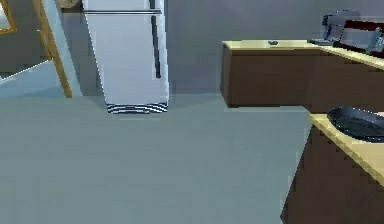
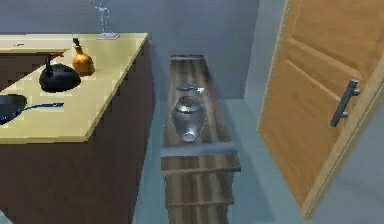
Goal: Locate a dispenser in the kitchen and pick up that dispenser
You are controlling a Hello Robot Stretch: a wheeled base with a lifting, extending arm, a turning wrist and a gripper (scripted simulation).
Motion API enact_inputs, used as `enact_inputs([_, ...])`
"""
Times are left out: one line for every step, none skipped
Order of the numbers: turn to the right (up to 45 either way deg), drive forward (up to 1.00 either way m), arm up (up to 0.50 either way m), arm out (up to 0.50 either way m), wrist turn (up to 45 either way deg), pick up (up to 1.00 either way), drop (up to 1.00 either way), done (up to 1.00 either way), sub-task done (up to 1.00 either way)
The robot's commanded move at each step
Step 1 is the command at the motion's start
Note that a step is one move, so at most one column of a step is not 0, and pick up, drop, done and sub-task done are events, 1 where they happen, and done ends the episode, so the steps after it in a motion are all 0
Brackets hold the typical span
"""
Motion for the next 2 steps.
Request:
enact_inputs([45.0,0.0,0.0,0.0,0.0,0.0,0.0,0.0,0.0])
enact_inputs([45.0,0.0,0.0,0.0,0.0,0.0,0.0,0.0,0.0])
